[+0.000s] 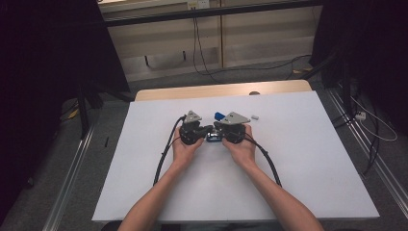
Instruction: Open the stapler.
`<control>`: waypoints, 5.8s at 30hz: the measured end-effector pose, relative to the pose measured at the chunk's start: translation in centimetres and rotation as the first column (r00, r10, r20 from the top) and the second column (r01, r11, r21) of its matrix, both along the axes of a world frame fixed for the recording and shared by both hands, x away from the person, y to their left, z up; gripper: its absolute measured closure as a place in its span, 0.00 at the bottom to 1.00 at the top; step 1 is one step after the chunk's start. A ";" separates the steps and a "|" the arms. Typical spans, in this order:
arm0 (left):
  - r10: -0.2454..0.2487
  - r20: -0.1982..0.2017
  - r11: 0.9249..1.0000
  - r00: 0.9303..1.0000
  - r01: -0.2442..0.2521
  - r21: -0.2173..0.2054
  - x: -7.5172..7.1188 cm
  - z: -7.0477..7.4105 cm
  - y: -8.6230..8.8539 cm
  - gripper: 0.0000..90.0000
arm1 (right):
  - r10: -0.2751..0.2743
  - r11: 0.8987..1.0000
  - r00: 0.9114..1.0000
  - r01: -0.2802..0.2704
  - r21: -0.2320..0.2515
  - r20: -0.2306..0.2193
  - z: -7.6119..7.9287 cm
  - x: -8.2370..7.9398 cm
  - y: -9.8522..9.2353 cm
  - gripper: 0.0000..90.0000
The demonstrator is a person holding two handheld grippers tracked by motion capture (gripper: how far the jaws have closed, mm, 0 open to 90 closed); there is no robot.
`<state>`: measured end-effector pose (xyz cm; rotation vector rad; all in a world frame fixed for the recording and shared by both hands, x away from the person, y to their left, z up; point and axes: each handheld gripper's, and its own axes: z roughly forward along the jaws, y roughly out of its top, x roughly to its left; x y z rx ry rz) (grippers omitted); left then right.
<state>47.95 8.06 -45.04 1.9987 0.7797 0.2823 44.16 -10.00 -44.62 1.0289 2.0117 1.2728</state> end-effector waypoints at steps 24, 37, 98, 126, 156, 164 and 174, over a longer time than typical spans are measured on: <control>0.011 0.004 1.000 1.000 -0.011 -0.008 -0.1 -0.1 0.0 1.00 | -0.022 1.000 1.000 0.022 0.011 0.020 0.5 -0.1 -0.7 1.00; 0.007 0.005 1.000 1.000 -0.007 -0.014 -0.1 -0.1 0.0 1.00 | -0.045 0.999 0.998 0.044 0.013 0.034 1.0 -0.3 -1.8 1.00; 0.001 0.012 1.000 1.000 -0.001 0.000 -0.1 -0.1 0.0 1.00 | -0.119 0.993 0.992 0.118 0.031 0.033 2.3 -1.0 -6.8 1.00; 0.002 0.016 1.000 1.000 -0.001 -0.012 -0.2 -0.2 0.1 1.00 | -0.152 0.986 0.988 0.154 0.067 -0.037 0.7 -1.8 -10.7 1.00; -0.002 0.050 1.000 0.999 0.001 0.010 -0.4 -0.2 -0.1 1.00 | -0.143 0.989 0.988 0.145 0.021 -0.054 -0.5 -2.0 -12.2 1.00; -0.003 0.072 1.000 0.997 0.001 0.029 -0.5 -0.1 -0.3 1.00 | -0.134 0.990 0.990 0.136 0.027 -0.052 -0.5 -2.0 -12.3 1.00; 0.000 0.071 1.000 0.998 0.000 -0.005 -0.5 0.4 -0.2 1.00 | -0.123 0.991 0.991 0.126 0.045 -0.058 -0.6 -1.9 -12.2 1.00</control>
